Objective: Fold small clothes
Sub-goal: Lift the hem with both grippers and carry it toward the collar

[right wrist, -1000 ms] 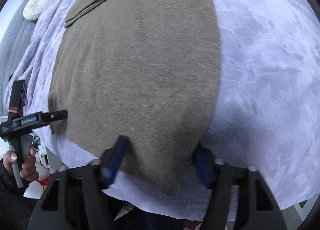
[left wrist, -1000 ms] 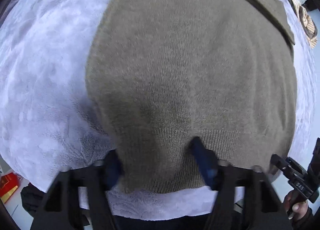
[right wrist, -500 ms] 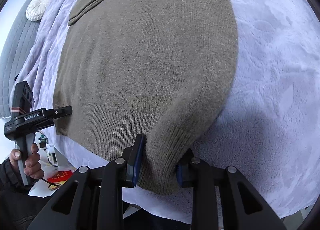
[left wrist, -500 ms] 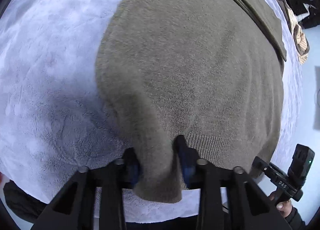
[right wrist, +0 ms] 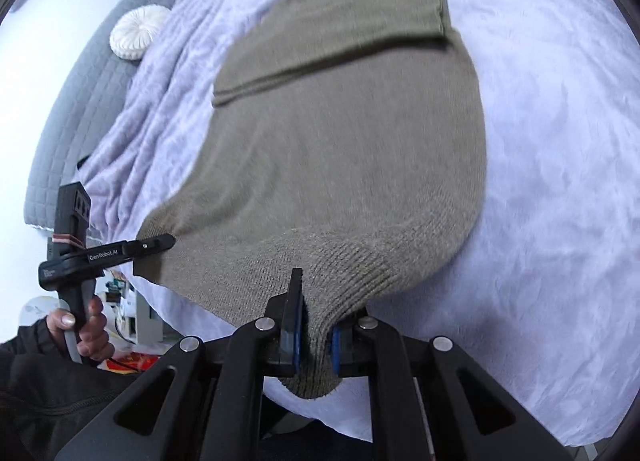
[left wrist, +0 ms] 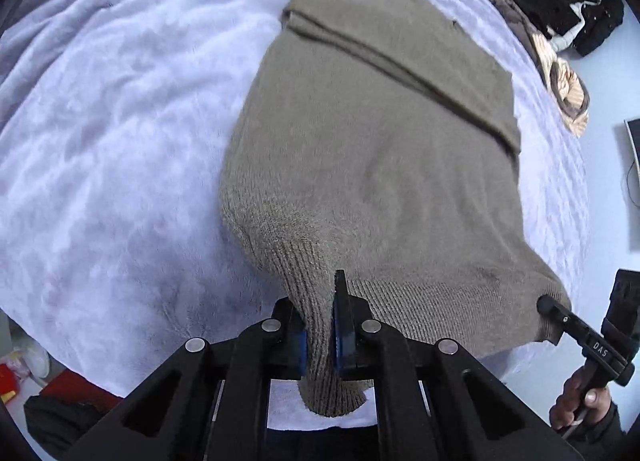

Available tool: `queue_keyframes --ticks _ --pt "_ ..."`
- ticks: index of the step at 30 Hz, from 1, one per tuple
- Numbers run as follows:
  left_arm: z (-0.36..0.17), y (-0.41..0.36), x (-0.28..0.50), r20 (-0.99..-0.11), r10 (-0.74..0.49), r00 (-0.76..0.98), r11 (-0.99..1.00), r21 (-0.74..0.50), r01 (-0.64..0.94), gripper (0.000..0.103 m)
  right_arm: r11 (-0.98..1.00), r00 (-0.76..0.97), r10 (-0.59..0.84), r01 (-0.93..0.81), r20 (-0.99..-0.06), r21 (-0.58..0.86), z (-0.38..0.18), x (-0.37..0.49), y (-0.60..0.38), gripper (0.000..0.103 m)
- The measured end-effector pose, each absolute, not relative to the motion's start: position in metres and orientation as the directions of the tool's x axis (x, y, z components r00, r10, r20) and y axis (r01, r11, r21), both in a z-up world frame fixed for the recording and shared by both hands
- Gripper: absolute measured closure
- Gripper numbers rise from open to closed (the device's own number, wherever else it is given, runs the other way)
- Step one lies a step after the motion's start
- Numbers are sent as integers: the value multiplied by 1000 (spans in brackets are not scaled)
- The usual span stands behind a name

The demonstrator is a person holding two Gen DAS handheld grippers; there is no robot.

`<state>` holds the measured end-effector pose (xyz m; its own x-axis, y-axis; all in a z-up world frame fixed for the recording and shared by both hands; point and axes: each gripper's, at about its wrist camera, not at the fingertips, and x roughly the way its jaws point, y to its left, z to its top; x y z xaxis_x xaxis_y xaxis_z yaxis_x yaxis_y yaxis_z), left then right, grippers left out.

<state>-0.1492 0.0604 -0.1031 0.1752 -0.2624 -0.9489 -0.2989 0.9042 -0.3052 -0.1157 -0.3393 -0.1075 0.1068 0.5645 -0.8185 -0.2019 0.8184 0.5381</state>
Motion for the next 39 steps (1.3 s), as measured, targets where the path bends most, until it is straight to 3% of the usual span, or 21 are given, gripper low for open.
queue_keyframes --ticks 19,39 --pt "-25 50 -51 -902 -287 323 927 -347 -146 93 843 324 521 -52 -790 535 -43 -92 -339 92" --pt "-14 50 24 -921 -229 316 958 -270 -94 93 886 373 420 30 -827 464 -10 -35 -314 92"
